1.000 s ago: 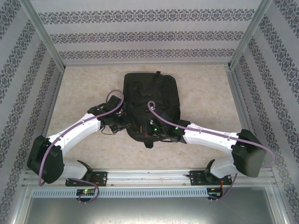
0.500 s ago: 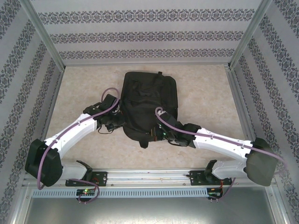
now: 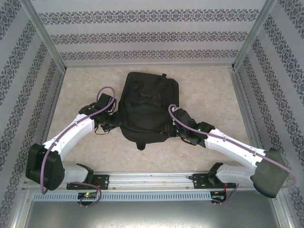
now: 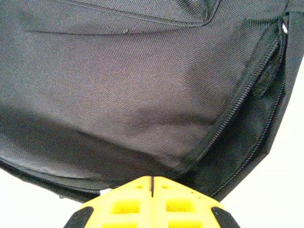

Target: Pack the student bag

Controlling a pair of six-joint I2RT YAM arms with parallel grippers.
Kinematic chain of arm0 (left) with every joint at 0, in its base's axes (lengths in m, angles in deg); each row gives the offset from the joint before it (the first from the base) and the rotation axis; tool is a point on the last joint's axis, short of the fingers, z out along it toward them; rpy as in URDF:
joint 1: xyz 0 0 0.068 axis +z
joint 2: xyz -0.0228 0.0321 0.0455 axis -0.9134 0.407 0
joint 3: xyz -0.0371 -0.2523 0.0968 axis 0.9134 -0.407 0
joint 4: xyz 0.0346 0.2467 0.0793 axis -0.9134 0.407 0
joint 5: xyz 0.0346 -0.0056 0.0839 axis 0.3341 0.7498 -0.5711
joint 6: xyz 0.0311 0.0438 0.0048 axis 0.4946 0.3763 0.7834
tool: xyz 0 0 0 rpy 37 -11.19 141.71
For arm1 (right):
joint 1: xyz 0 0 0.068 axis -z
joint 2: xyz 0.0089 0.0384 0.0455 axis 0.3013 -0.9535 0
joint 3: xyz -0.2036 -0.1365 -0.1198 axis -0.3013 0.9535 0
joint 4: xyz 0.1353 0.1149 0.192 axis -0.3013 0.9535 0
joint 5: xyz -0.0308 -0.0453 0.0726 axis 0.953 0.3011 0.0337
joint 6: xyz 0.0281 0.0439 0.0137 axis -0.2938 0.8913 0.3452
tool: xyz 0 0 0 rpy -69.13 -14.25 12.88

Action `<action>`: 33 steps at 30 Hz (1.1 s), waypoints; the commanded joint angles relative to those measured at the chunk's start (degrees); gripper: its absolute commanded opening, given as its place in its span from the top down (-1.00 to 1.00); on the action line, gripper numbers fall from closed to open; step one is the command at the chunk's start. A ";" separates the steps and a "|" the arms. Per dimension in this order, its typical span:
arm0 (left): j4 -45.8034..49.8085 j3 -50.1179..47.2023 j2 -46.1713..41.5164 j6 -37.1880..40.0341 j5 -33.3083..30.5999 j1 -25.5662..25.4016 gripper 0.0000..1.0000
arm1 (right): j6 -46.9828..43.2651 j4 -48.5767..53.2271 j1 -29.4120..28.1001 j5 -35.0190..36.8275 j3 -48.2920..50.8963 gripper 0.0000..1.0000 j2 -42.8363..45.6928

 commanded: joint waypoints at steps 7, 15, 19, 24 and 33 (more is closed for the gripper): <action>6.75 10.50 6.04 3.04 -13.26 5.64 0.61 | 2.92 -10.09 -7.85 -7.99 -7.14 1.00 -8.33; 10.48 10.53 -1.30 -2.07 -14.19 6.72 0.01 | 11.70 -19.76 -11.07 -9.27 -14.74 1.00 -20.48; 10.02 3.23 -7.26 -9.46 -4.62 6.39 0.03 | 12.10 -19.76 -11.45 -6.61 -15.40 1.00 -20.70; 3.98 -5.50 -12.82 -20.47 2.93 2.68 0.04 | 13.84 -23.05 -11.63 -5.80 -12.86 1.00 -19.48; -7.91 -9.10 -10.53 -27.54 3.22 -6.26 0.09 | 14.34 -24.01 -12.24 -5.75 -10.58 1.00 -18.94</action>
